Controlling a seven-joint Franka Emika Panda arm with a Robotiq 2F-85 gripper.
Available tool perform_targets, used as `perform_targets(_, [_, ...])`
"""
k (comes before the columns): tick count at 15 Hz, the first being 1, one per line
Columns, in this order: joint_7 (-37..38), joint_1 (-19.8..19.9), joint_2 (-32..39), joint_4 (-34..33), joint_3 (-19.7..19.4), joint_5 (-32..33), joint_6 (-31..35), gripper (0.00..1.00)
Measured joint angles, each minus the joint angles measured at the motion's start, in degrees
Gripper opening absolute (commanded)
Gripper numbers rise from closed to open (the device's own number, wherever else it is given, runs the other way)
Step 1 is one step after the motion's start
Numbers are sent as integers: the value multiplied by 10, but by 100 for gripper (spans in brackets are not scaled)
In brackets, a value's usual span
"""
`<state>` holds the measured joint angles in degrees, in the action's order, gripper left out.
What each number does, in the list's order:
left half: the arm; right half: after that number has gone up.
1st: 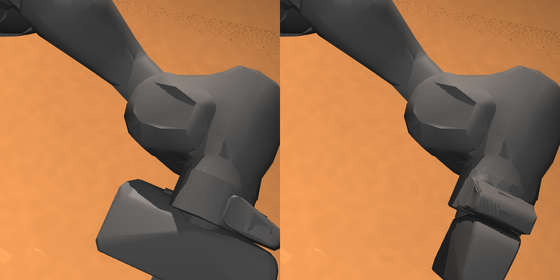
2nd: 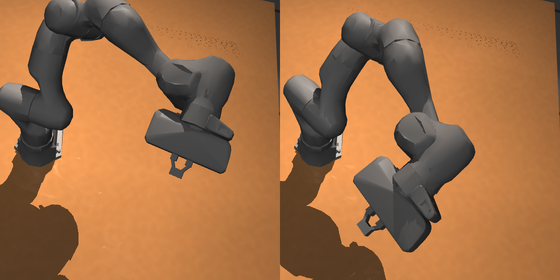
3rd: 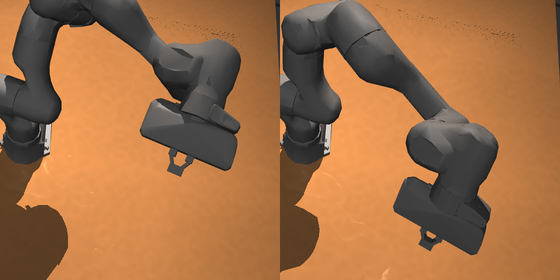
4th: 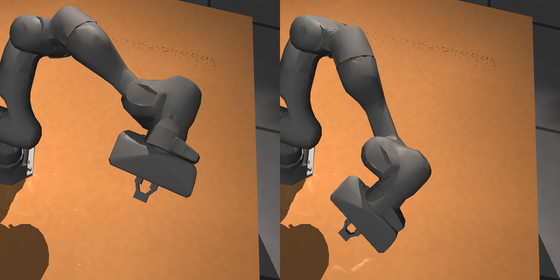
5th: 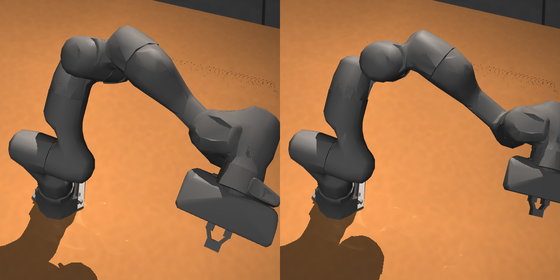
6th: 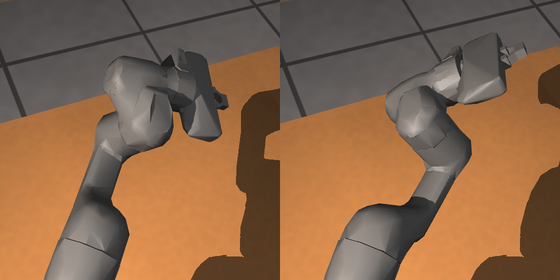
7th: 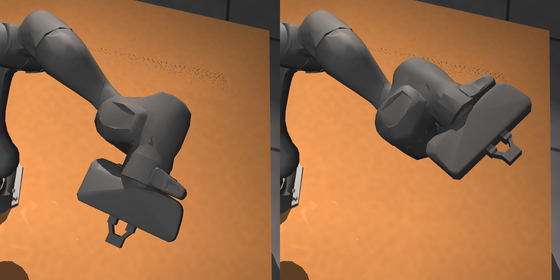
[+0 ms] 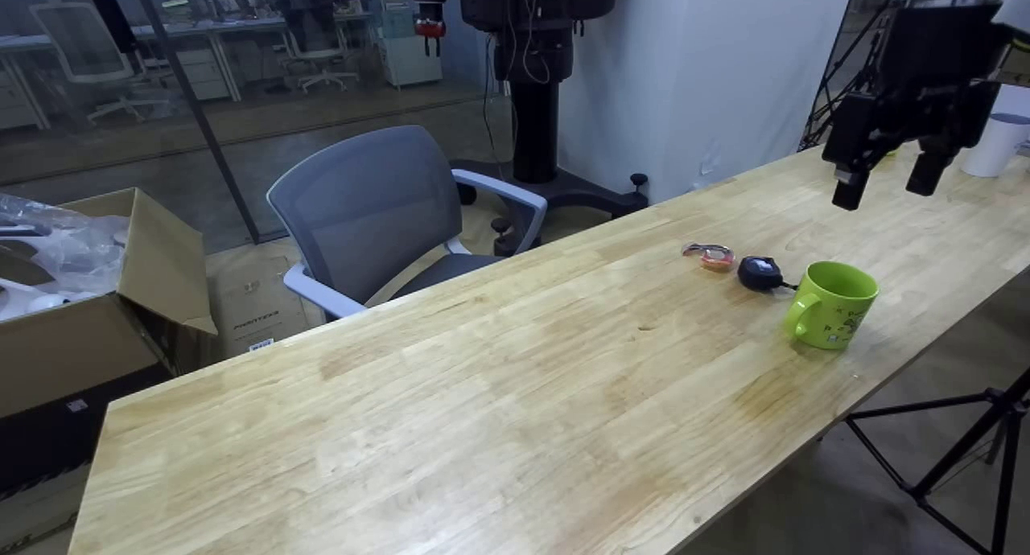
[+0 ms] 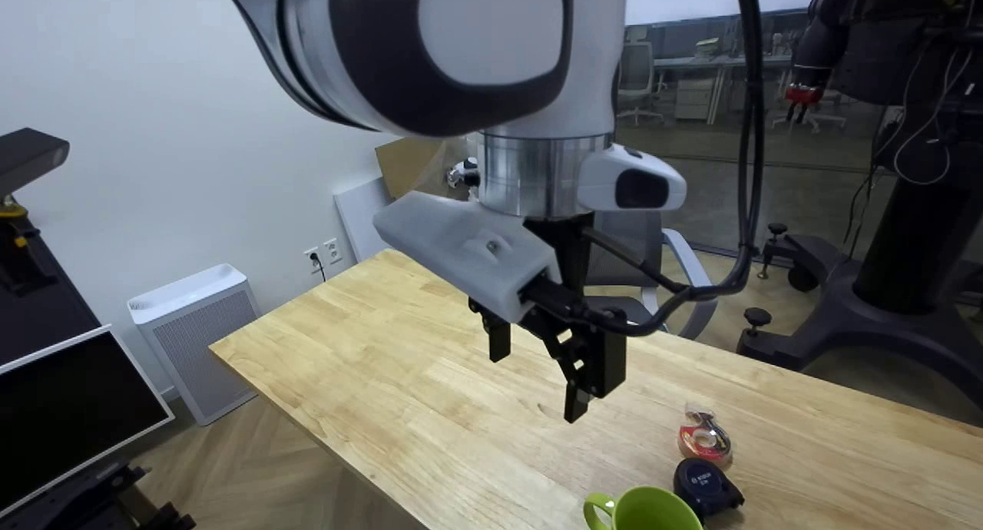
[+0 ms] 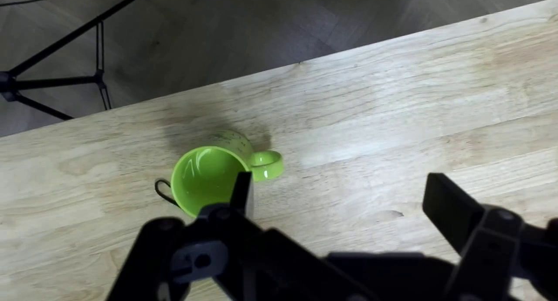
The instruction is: Move the mug slightly to the left
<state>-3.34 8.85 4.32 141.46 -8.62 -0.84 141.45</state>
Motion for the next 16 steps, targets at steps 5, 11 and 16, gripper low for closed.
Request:
perform_targets(5, [23, 7, 37, -24, -10, -5, 0, 100])
perform_targets(11, [81, 6, 54, -32, -10, -4, 28, 100])
perform_targets(16, [80, 6, 63, -33, -9, -17, 76, 100])
